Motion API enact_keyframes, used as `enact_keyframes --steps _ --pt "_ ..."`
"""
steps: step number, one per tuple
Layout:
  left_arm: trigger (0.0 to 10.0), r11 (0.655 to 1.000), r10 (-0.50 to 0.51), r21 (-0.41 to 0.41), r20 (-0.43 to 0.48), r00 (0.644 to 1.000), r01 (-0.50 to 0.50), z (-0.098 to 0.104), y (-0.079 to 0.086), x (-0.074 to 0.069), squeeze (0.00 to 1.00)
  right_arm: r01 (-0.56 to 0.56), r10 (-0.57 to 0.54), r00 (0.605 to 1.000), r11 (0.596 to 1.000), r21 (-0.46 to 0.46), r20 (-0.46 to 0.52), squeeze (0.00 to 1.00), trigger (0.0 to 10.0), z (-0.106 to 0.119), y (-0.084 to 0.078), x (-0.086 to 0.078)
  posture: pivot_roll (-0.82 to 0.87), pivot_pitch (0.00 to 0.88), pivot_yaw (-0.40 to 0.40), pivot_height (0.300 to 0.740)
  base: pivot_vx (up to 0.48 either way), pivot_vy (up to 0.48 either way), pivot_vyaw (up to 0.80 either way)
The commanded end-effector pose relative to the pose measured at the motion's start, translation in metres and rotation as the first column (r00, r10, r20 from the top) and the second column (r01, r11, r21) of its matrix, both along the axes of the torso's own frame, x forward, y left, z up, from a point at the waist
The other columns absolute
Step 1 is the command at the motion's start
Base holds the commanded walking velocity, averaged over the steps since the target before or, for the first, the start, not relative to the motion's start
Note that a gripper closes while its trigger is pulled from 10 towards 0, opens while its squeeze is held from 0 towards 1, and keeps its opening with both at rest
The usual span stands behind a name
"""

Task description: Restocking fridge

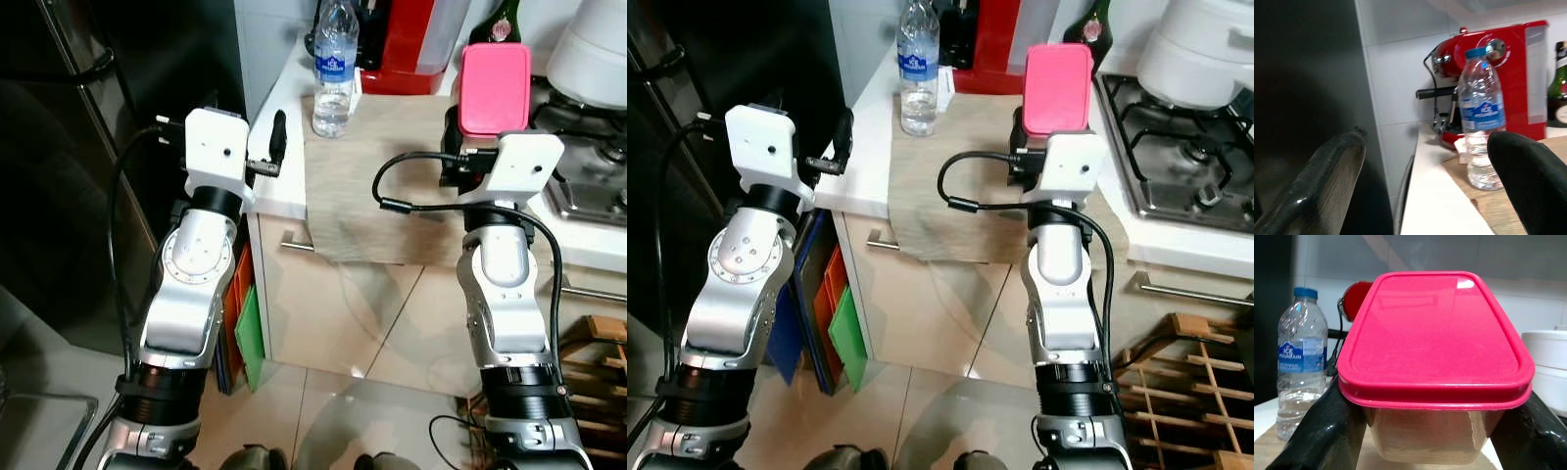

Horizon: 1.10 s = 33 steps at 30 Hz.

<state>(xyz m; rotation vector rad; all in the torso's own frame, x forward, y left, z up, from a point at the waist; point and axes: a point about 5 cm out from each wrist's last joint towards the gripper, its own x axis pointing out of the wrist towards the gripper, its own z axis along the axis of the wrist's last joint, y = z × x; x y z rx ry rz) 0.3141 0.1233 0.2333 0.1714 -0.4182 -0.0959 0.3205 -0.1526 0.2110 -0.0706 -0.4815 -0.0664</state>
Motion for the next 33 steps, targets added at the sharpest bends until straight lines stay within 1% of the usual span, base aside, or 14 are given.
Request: enact_keyframes --steps 1,16,33 --pt "10.0 1.000 -0.001 -0.007 0.020 1.000 0.001 0.0037 -0.0022 0.0022 0.00 -0.012 0.012 1.000 1.000 -0.021 0.004 0.00 0.0 0.0003 0.0016 0.0015 -0.05 0.000 0.010 0.740 -0.266 0.000 0.00" --pt "10.0 0.999 -0.039 -0.028 0.024 0.999 0.040 0.0037 -0.0059 0.0057 0.00 -0.028 0.028 0.999 0.999 -0.022 -0.024 0.00 0.0 -0.0025 0.0019 0.0064 -0.07 0.000 0.015 0.740 -0.257 0.000 0.00" --pt "10.0 0.997 -0.057 -0.041 0.024 0.998 0.058 0.0012 -0.0095 0.0057 0.00 -0.033 0.031 0.999 0.999 -0.043 -0.034 0.00 0.0 -0.0042 -0.0008 0.0068 -0.08 0.000 0.007 0.740 0.000 0.000 0.00"
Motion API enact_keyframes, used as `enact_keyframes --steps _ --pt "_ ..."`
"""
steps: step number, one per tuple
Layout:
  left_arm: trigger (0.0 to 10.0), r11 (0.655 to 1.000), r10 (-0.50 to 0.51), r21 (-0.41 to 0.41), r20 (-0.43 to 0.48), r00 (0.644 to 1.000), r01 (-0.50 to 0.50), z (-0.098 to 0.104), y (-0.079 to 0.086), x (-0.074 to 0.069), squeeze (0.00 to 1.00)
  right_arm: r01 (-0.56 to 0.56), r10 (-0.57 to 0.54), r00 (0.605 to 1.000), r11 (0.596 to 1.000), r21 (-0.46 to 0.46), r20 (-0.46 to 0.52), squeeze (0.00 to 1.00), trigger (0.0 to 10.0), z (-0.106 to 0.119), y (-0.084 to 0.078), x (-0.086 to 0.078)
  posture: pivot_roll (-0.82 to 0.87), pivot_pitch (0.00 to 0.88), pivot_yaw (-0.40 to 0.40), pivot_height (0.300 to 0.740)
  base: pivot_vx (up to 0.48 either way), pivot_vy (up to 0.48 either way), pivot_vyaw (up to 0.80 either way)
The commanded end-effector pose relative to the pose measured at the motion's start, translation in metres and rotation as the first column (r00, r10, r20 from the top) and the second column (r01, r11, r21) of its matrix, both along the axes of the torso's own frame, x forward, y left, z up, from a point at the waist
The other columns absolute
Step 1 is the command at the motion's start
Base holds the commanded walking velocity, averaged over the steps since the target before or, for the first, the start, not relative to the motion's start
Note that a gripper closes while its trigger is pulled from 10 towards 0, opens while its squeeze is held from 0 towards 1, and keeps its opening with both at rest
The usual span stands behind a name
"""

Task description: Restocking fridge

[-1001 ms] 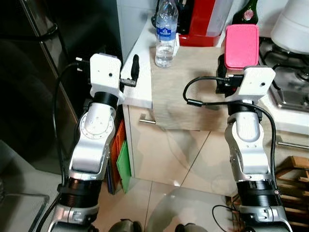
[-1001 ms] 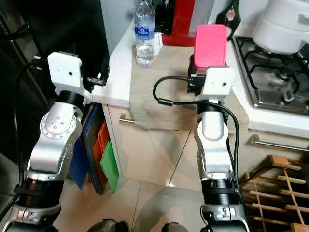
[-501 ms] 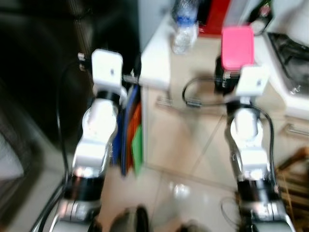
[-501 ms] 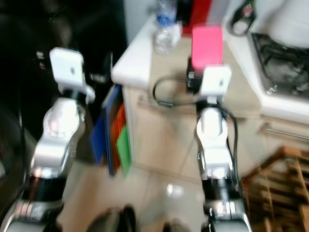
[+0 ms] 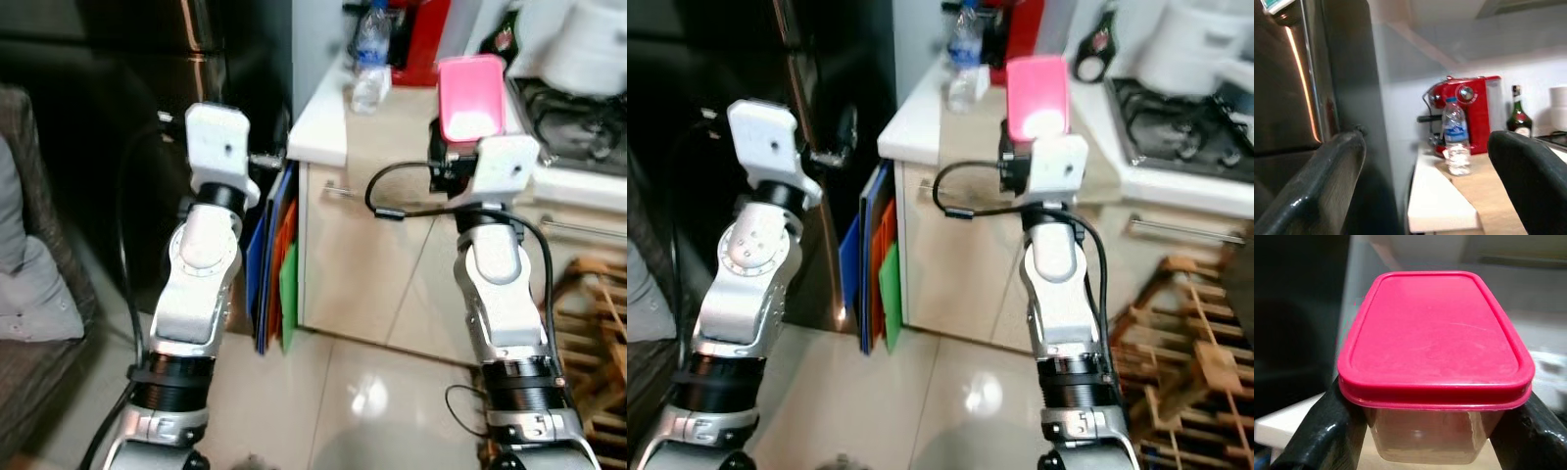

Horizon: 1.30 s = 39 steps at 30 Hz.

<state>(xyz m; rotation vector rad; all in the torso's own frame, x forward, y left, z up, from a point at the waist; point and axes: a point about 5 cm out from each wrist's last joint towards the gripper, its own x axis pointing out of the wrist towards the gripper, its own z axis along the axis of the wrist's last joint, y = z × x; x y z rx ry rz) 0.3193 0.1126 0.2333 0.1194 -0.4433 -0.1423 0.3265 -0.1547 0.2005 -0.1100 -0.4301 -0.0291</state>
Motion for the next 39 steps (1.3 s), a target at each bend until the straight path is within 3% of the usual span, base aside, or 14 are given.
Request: enact_keyframes --steps 1,14,26,39 --pt "10.0 1.000 -0.002 -0.001 0.006 1.000 0.002 0.001 0.001 0.000 0.00 -0.008 0.008 1.000 1.000 0.001 0.019 0.00 0.0 0.006 0.001 0.001 -0.08 0.000 0.007 0.740 0.000 0.000 0.00" --pt "10.0 0.984 -0.171 -0.045 0.012 0.985 0.172 -0.001 -0.013 -0.009 0.00 0.009 -0.009 1.000 1.000 -0.021 0.000 0.00 0.0 0.001 -0.005 -0.001 -0.10 0.000 0.023 0.740 0.000 -0.111 0.00" --pt "10.0 0.985 -0.166 -0.058 -0.009 0.986 0.165 -0.003 -0.013 -0.005 0.00 0.025 -0.025 1.000 0.999 -0.023 -0.014 0.00 0.0 -0.002 -0.009 -0.003 -0.11 0.000 0.029 0.740 0.000 0.000 0.00" --pt "10.0 0.985 -0.163 -0.064 -0.015 0.987 0.162 -0.005 -0.013 -0.004 0.00 -0.002 0.001 1.000 1.000 -0.021 -0.022 0.00 0.0 -0.001 -0.004 -0.002 -0.11 0.000 0.018 0.740 -0.303 0.000 0.00"
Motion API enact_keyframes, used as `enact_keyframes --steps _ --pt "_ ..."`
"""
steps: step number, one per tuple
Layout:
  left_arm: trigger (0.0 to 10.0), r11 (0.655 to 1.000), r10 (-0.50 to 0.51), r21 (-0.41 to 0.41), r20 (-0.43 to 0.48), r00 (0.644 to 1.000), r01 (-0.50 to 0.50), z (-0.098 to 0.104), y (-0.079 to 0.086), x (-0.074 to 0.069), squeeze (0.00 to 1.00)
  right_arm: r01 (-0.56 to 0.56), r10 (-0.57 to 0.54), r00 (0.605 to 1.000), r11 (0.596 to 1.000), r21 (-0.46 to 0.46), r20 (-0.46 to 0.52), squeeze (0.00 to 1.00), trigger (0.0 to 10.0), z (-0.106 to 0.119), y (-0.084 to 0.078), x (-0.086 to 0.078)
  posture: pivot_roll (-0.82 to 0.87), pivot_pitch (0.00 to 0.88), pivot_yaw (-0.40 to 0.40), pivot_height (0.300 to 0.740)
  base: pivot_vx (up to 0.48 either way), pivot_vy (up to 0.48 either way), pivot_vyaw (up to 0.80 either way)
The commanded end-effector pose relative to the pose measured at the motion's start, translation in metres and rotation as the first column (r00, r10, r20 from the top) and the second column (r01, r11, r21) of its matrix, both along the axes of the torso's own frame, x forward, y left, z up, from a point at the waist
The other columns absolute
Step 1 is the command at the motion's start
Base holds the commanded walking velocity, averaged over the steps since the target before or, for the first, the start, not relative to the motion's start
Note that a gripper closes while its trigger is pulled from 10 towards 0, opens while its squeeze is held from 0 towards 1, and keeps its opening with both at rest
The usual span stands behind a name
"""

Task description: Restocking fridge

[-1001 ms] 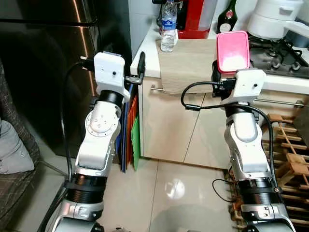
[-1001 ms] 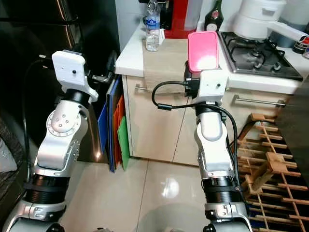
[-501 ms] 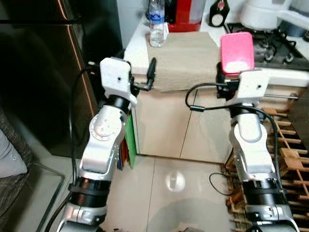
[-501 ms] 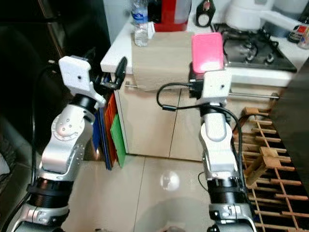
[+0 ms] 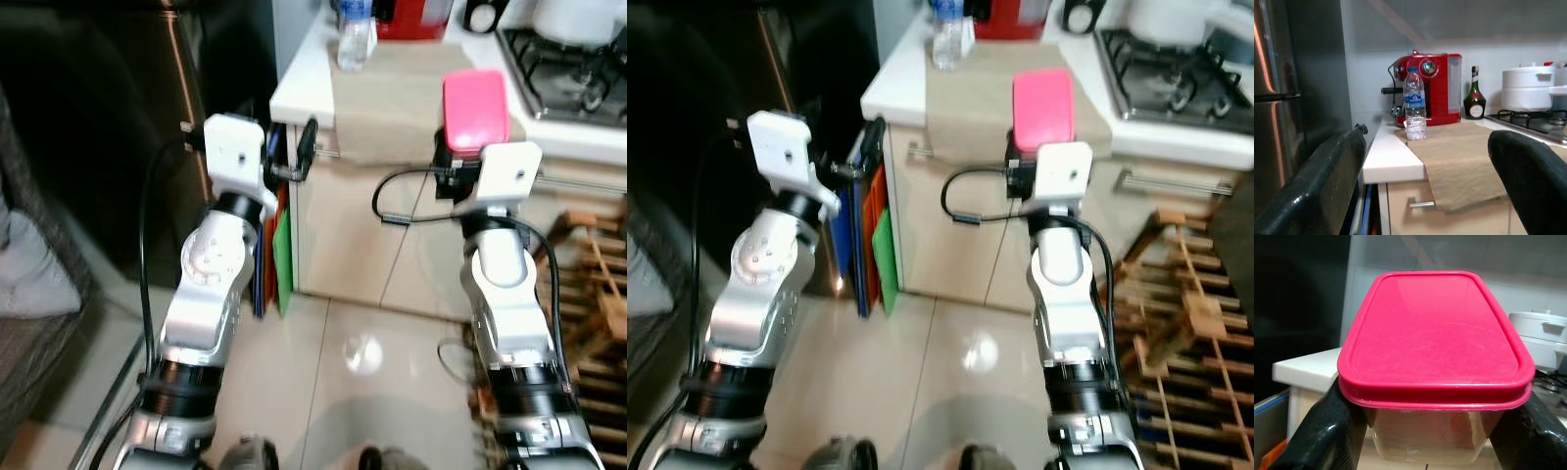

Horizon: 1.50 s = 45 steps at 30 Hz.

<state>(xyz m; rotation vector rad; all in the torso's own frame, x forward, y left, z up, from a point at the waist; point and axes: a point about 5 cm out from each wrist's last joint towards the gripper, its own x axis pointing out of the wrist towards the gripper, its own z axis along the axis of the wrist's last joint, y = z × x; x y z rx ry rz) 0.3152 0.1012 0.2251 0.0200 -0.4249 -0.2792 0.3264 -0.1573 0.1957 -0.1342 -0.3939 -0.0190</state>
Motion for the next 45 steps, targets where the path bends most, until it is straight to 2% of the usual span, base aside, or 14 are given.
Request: enact_keyframes --steps 1,2,6,45 --pt "10.0 1.000 -0.011 -0.004 0.015 1.000 0.011 0.004 -0.001 0.000 0.00 0.001 -0.001 1.000 1.000 0.003 0.014 0.00 0.0 0.003 -0.001 -0.001 -0.11 0.000 0.018 0.740 0.000 0.000 0.00" --pt "10.0 0.999 -0.044 -0.018 0.023 0.999 0.044 0.005 -0.003 -0.002 0.00 0.002 -0.002 1.000 1.000 0.004 0.012 0.00 0.0 0.003 -0.002 -0.001 -0.11 0.000 0.020 0.740 0.000 0.000 0.00" --pt "10.0 0.998 -0.062 -0.010 0.025 0.998 0.062 0.005 -0.004 -0.002 0.00 0.003 -0.003 1.000 1.000 0.003 0.011 0.00 0.0 0.003 -0.002 -0.002 -0.11 0.000 0.022 0.740 0.000 -0.065 0.00" --pt "10.0 0.987 -0.160 -0.023 0.031 0.987 0.161 0.005 -0.014 -0.008 0.00 0.004 -0.004 1.000 1.000 -0.010 -0.007 0.00 0.0 -0.002 -0.004 -0.005 -0.12 0.000 0.025 0.740 0.000 -0.475 0.00"
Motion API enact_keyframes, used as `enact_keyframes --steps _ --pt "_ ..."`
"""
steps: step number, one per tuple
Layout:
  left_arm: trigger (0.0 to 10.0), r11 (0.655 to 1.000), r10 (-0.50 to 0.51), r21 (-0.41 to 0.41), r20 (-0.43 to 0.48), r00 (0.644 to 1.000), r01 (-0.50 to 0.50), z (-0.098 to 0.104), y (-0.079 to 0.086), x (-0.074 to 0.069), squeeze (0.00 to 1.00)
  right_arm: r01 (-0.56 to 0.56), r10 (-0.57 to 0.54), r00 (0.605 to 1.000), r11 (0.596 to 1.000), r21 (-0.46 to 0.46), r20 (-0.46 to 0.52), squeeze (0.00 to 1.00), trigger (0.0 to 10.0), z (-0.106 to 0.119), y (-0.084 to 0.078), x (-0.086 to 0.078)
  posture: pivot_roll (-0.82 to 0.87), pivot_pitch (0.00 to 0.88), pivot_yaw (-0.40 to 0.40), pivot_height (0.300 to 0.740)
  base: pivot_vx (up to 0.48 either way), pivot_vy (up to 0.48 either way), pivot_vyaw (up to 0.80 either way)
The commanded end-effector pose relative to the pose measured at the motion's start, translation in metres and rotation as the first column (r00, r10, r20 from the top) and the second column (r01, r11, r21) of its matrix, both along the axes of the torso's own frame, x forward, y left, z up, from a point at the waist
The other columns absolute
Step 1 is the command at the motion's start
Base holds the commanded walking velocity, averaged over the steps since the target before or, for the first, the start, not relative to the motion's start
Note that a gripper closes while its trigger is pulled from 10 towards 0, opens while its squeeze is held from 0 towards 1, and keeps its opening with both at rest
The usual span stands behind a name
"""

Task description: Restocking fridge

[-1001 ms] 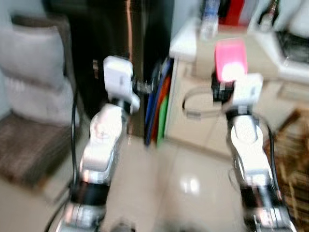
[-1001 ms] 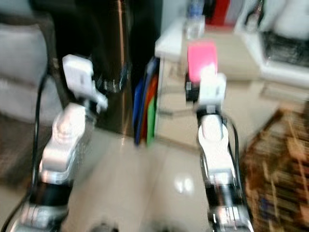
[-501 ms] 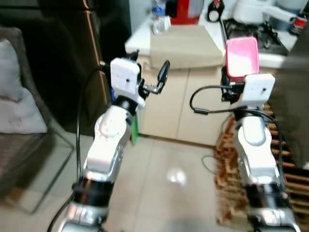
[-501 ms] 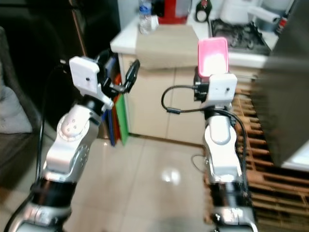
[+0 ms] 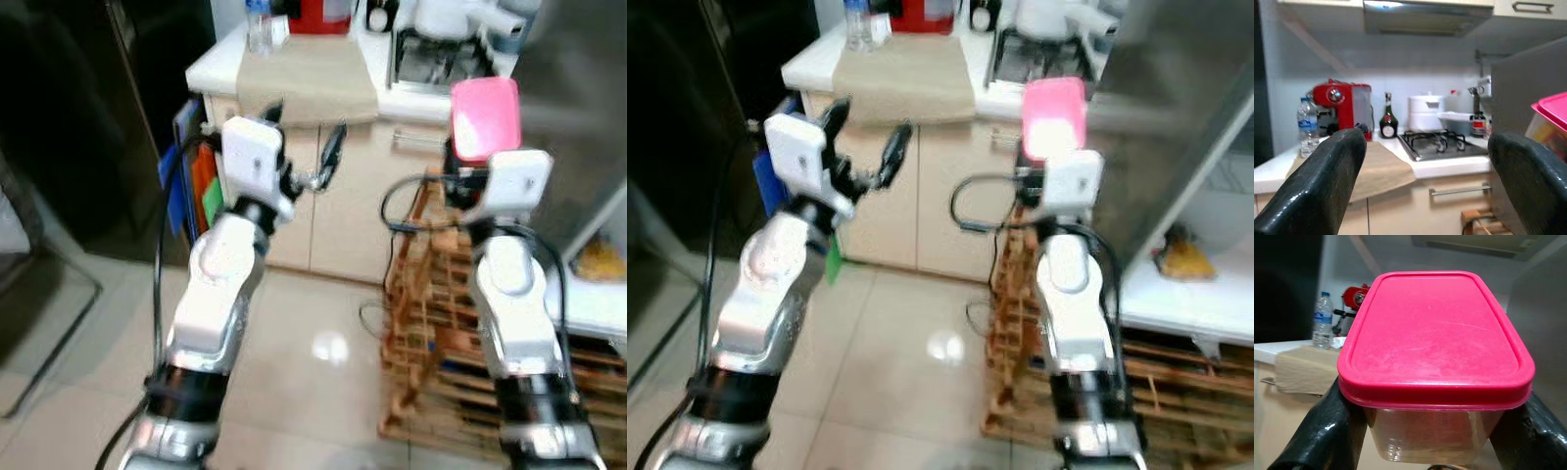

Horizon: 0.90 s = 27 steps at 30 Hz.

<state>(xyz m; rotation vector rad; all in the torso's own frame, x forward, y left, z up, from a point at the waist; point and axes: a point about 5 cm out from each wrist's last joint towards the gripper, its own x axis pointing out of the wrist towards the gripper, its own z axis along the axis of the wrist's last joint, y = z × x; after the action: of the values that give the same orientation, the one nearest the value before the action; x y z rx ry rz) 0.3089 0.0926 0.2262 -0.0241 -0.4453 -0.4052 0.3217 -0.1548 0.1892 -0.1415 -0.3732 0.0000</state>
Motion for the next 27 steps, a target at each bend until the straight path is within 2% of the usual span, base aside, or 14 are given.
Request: enact_keyframes --steps 1,12,15,21,27 --pt "10.0 0.999 -0.032 -0.010 0.015 0.999 0.033 0.004 -0.006 -0.002 0.00 0.019 -0.019 1.000 1.000 0.001 0.014 0.00 0.0 0.004 -0.007 0.000 -0.12 0.000 0.025 0.740 0.000 -0.352 0.00" --pt "10.0 0.999 -0.053 -0.011 0.023 0.998 0.053 0.006 -0.008 -0.002 0.00 0.019 -0.019 1.000 1.000 0.001 0.012 0.00 0.0 0.004 -0.007 0.001 -0.12 0.000 0.027 0.740 0.000 -0.032 0.00" --pt "10.0 0.998 -0.060 0.009 0.024 0.998 0.059 0.006 -0.010 -0.002 0.00 0.019 -0.019 1.000 1.000 0.001 0.013 0.00 0.0 0.004 -0.007 0.001 -0.12 0.000 0.027 0.740 0.000 0.000 0.00" --pt "10.0 0.998 -0.067 0.009 0.025 0.997 0.066 0.006 -0.010 -0.002 0.00 0.022 -0.022 1.000 1.000 0.002 0.013 0.00 0.0 0.004 -0.007 0.001 -0.12 0.000 0.029 0.740 0.000 -0.456 0.00" --pt "10.0 0.997 -0.076 0.007 0.036 0.996 0.076 0.008 -0.010 -0.004 0.00 0.072 -0.072 0.997 0.997 -0.005 0.027 0.00 0.0 0.006 -0.018 -0.007 -0.12 0.000 0.024 0.740 0.000 -0.464 0.00"
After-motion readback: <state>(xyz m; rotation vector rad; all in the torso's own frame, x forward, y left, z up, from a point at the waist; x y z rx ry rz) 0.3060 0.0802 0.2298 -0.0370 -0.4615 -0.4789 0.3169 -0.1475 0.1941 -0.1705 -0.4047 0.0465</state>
